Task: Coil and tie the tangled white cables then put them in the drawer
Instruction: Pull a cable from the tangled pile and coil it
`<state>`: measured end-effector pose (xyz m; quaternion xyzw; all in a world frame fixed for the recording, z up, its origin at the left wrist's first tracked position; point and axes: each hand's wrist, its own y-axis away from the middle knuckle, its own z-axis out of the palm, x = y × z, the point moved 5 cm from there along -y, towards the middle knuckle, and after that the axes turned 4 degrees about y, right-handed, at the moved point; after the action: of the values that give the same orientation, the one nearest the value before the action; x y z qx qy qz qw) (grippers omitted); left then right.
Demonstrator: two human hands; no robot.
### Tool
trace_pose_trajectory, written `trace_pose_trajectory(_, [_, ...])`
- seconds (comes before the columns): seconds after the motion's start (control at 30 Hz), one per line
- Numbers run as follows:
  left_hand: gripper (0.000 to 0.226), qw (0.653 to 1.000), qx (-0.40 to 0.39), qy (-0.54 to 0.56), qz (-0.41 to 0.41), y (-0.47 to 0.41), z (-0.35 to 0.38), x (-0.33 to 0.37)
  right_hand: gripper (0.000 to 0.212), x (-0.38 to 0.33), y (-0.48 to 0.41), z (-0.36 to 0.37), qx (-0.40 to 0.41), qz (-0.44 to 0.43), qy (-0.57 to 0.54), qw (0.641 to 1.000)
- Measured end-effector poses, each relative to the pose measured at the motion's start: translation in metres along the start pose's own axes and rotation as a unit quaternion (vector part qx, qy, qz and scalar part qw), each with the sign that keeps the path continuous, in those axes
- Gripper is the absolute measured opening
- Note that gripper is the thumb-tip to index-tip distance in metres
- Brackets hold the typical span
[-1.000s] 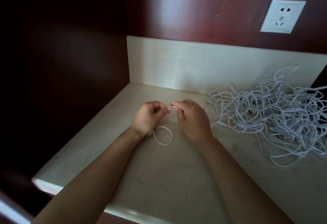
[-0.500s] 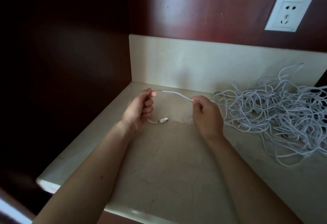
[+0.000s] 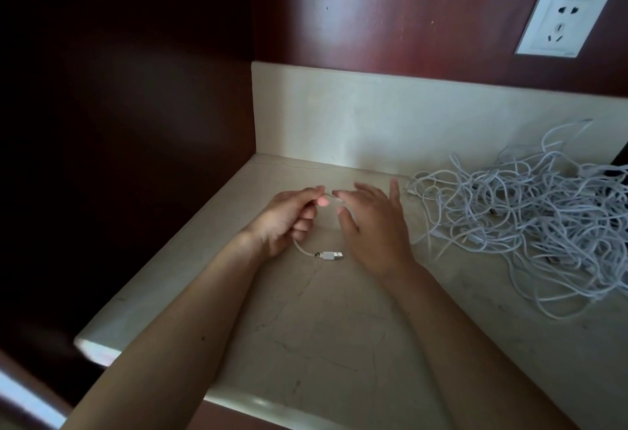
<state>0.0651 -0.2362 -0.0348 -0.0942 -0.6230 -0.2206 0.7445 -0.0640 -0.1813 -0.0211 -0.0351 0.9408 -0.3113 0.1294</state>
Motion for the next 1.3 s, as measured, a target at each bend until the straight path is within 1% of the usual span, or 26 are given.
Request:
trace_pose_trajectory(0.13, [0.035,0.994,-0.014,0.109,-0.022,-0.002,-0.002,0.002,0.025,0.003,0.001,0.001,-0.036,0.063,-0.042,0.996])
trace_pose_trajectory(0.23, [0.036,0.982,-0.017,0.188,-0.025,-0.004,-0.004,0.004,0.021,0.006,0.002,0.0,-0.03,0.082,-0.046,0.995])
trace_pose_trajectory(0.37, [0.035,0.968,-0.008,0.252,-0.017,-0.006,-0.01,0.005,0.018,0.009,0.002,-0.002,-0.01,0.111,-0.062,0.992])
trace_pose_trajectory(0.47, [0.029,0.973,0.013,0.231,0.002,-0.007,-0.013,0.006,0.02,0.006,0.003,-0.006,0.02,0.108,-0.076,0.991])
trace_pose_trajectory(0.57, [0.024,0.98,0.017,0.197,0.013,-0.006,-0.01,0.004,0.02,0.001,0.003,-0.006,0.016,0.1,-0.104,0.989])
trace_pose_trajectory(0.63, [0.025,0.978,0.017,0.206,0.017,-0.006,-0.008,0.002,0.019,-0.001,0.004,-0.006,0.012,0.093,-0.12,0.988])
trace_pose_trajectory(0.83, [0.032,0.958,0.038,0.284,0.019,-0.008,-0.013,0.001,0.018,-0.007,0.006,-0.004,-0.034,0.068,-0.133,0.988])
trace_pose_trajectory(1.0, [0.035,0.969,0.052,0.241,0.021,-0.009,-0.014,-0.002,0.03,-0.003,0.009,0.011,-0.108,0.041,-0.097,0.989])
trace_pose_trajectory(1.1, [0.036,0.969,0.052,0.239,0.027,-0.009,-0.015,-0.002,0.034,-0.002,0.009,0.013,-0.117,0.03,-0.107,0.987])
trace_pose_trajectory(1.17, [0.035,0.965,0.055,0.253,0.029,-0.009,-0.016,-0.002,0.035,-0.005,0.009,0.011,-0.115,0.008,-0.104,0.988])
trace_pose_trajectory(1.3, [0.033,0.959,0.098,0.261,0.055,-0.008,-0.019,0.0,0.032,-0.01,0.009,0.011,-0.124,-0.023,-0.109,0.986])
